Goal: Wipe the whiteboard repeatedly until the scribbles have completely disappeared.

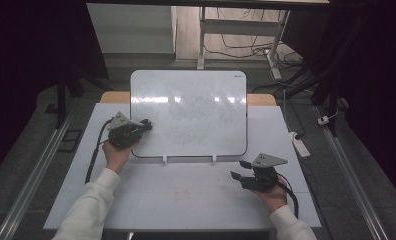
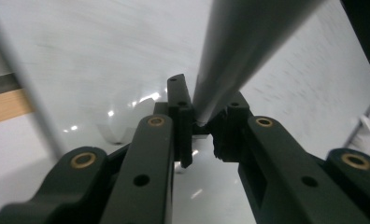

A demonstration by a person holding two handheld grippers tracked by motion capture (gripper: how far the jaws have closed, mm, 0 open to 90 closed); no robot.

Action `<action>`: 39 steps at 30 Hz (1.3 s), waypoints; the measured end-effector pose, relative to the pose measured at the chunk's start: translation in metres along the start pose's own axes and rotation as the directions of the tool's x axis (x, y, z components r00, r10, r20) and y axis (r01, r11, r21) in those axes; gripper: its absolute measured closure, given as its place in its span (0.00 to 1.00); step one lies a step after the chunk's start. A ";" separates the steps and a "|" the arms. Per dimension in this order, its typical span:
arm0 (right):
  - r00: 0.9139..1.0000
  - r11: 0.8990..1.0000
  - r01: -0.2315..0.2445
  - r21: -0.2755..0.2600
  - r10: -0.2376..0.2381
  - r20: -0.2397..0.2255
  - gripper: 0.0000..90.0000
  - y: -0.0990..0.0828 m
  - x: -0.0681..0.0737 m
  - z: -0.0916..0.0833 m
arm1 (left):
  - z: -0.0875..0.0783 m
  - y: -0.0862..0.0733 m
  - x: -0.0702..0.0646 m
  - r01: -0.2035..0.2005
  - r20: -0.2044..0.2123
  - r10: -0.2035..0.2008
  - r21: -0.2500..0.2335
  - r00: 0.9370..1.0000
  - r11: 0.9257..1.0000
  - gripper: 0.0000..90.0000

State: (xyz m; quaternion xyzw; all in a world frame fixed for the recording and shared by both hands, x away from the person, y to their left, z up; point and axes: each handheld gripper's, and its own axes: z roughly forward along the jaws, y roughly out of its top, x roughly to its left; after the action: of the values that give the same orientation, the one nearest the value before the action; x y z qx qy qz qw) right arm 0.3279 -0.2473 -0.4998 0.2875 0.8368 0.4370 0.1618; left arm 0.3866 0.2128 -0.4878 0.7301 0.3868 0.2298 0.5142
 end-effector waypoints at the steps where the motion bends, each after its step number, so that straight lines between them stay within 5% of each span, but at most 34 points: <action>1: 1.000 1.000 -0.002 0.000 0.002 0.000 0.47 0.000 0.000 0.000 | -0.001 0.000 0.003 -0.002 -0.002 0.002 0.000 1.000 1.000 0.87; 5: 1.000 1.000 -0.004 0.000 0.004 0.002 0.47 0.000 -0.001 -0.001 | -0.017 0.001 0.028 0.078 -0.058 -0.081 -0.053 0.995 0.996 0.87; 9: 1.000 1.000 -0.005 -0.003 0.005 0.002 0.47 0.000 -0.001 -0.001 | -0.029 0.000 0.042 0.107 -0.093 -0.114 -0.074 0.989 0.991 0.87; 19: 1.000 1.000 0.005 0.005 -0.005 -0.006 0.47 0.000 0.001 0.002 | -0.008 -0.007 0.005 0.007 -0.007 -0.007 0.005 1.000 1.000 0.87; 25: 1.000 1.000 0.002 0.004 -0.002 -0.002 0.47 0.000 0.000 0.000 | -0.024 -0.005 0.035 0.119 -0.046 -0.122 -0.065 0.992 0.991 0.87; 34: 1.000 1.000 0.012 0.010 -0.012 -0.006 0.47 0.000 0.002 0.002 | -0.011 -0.013 0.002 0.013 0.005 -0.013 0.017 1.000 1.000 0.87; 39: 1.000 1.000 0.005 0.005 -0.005 -0.003 0.47 0.000 0.001 0.001 | -0.018 -0.014 0.011 0.042 -0.005 -0.042 0.014 0.999 0.999 0.87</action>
State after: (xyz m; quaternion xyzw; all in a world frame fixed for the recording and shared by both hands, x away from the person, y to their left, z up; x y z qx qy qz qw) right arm 0.3277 -0.2463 -0.5000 0.2850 0.8389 0.4349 0.1610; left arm 0.3759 0.2341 -0.4948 0.7250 0.4049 0.2180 0.5127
